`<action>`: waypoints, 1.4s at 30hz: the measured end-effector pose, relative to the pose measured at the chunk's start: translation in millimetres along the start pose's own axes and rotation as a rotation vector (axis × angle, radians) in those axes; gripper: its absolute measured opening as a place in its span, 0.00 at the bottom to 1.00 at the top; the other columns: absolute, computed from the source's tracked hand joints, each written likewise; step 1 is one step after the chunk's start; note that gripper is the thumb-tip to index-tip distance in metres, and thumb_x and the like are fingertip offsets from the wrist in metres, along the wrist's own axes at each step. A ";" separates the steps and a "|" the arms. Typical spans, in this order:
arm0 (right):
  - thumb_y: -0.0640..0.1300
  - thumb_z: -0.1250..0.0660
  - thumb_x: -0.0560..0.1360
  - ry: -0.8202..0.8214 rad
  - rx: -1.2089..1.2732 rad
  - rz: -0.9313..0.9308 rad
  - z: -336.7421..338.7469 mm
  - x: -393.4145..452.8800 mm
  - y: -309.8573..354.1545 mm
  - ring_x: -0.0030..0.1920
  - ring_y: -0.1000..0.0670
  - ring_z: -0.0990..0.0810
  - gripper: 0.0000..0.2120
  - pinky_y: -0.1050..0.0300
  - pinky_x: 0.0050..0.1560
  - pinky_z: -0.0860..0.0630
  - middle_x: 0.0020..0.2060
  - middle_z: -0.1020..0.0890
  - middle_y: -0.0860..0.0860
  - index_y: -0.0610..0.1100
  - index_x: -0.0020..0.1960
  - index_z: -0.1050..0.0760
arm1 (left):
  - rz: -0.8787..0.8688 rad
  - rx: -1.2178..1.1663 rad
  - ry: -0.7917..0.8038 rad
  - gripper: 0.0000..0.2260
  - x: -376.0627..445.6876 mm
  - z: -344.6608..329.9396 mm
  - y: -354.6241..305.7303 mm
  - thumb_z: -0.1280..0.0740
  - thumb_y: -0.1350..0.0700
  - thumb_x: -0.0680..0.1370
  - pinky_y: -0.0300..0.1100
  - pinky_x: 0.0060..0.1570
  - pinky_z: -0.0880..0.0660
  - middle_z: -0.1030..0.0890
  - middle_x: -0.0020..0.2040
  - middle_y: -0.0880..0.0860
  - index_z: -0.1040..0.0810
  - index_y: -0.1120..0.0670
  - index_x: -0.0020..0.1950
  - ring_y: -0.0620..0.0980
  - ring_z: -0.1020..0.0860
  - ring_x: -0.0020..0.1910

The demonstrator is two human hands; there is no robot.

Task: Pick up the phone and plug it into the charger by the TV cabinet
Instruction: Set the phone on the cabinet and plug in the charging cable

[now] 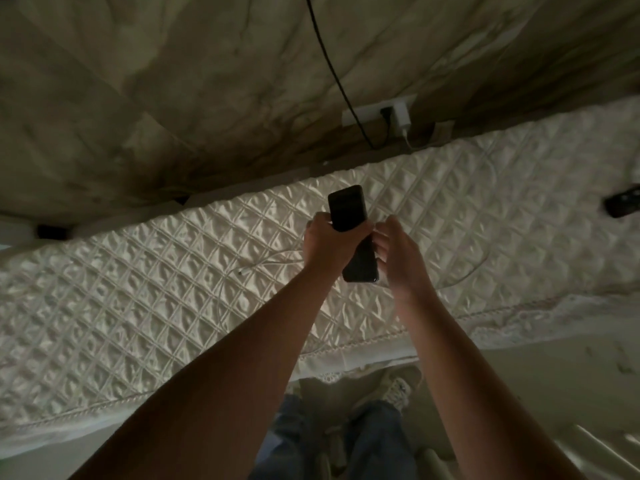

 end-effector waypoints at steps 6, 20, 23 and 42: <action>0.56 0.48 0.81 -0.088 -0.077 0.039 34.7 18.6 13.4 0.39 0.59 0.17 0.20 0.61 0.39 0.24 0.37 0.17 0.56 0.50 0.42 0.22 | 0.095 -0.192 0.129 0.25 15.0 -36.4 -25.8 0.23 0.43 0.65 0.51 0.48 0.18 0.16 0.47 0.57 0.21 0.59 0.53 0.54 0.16 0.46; 0.47 0.37 0.75 -0.199 -0.241 0.098 44.4 40.2 9.4 0.50 0.52 0.17 0.14 0.57 0.47 0.22 0.49 0.16 0.51 0.45 0.58 0.21 | 0.289 -0.514 0.193 0.14 11.8 -55.8 -22.0 0.36 0.46 0.78 0.58 0.58 0.22 0.16 0.53 0.61 0.18 0.56 0.51 0.60 0.17 0.52; 0.40 0.34 0.72 -0.278 -0.311 0.007 49.4 48.3 2.9 0.53 0.49 0.18 0.20 0.52 0.56 0.23 0.54 0.17 0.47 0.40 0.64 0.24 | 0.341 -0.614 0.200 0.16 10.8 -57.4 -23.7 0.36 0.46 0.77 0.58 0.58 0.22 0.16 0.53 0.61 0.19 0.56 0.54 0.59 0.17 0.52; 0.33 0.40 0.69 -0.283 -0.476 0.207 7.8 59.6 -16.7 0.39 0.46 0.19 0.12 0.53 0.38 0.24 0.38 0.16 0.44 0.38 0.47 0.20 | 0.063 -0.281 0.103 0.08 51.6 -22.3 4.5 0.30 0.63 0.71 0.60 0.49 0.19 0.15 0.46 0.62 0.17 0.58 0.50 0.60 0.16 0.45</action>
Point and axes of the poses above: each hand's wrist, its own x-axis towards the middle knuckle, its own z-axis out of the back of the hand, y = z × x, the point moved 2 cm from there along x, towards the middle knuckle
